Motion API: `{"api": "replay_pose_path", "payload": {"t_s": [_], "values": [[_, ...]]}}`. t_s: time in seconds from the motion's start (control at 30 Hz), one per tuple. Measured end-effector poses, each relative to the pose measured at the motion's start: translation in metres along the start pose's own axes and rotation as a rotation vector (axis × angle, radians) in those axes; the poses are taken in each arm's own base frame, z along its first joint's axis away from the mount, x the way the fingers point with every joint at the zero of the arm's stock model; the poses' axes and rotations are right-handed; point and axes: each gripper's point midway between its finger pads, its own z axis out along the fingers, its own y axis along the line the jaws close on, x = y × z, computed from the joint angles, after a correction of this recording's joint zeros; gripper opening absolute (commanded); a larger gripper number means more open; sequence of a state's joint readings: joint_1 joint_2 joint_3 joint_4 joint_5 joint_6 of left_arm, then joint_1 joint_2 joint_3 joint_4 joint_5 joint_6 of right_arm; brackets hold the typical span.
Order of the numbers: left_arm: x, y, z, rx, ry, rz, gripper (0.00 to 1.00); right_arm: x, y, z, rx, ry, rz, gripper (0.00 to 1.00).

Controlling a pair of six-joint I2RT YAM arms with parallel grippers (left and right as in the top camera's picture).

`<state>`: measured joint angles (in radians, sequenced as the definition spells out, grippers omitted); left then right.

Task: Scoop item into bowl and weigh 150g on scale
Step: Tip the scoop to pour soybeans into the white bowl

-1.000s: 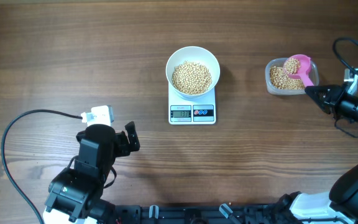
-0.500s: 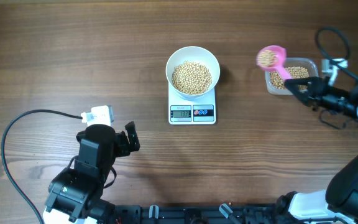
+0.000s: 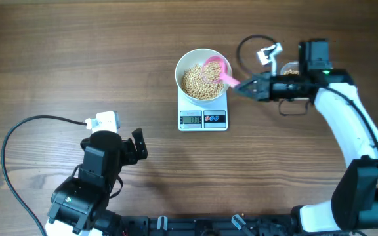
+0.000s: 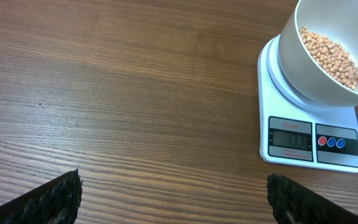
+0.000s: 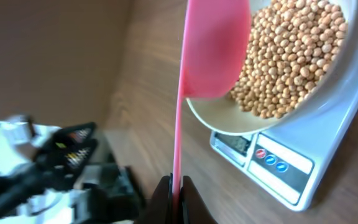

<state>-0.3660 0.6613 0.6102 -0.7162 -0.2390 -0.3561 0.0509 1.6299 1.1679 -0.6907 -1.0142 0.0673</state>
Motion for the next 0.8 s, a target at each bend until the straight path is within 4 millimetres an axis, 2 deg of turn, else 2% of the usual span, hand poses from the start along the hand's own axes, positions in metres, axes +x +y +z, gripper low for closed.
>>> {"api": "replay_pose_path", "payload": {"t_s": [0.07,0.2,0.3,0.4,0.8], "values": [[0.0,0.0,0.0,0.0,0.0,0.0,1.0,-0.004,0.006,0.009,0.068,-0.009,-0.087,0.04],[0.0,0.0,0.0,0.0,0.0,0.0,1.0,-0.019,0.018,0.008,0.221,-0.082,-0.271,0.04],[0.0,0.0,0.0,0.0,-0.001,0.0,1.0,-0.02,0.022,0.012,0.327,-0.09,-0.371,0.04],[0.0,0.0,0.0,0.0,0.0,0.0,1.0,-0.018,0.021,0.017,0.373,-0.078,-0.415,0.04],[0.0,0.0,0.0,0.0,0.0,0.0,1.0,-0.021,0.01,0.012,0.455,-0.06,-0.515,0.04]]}}
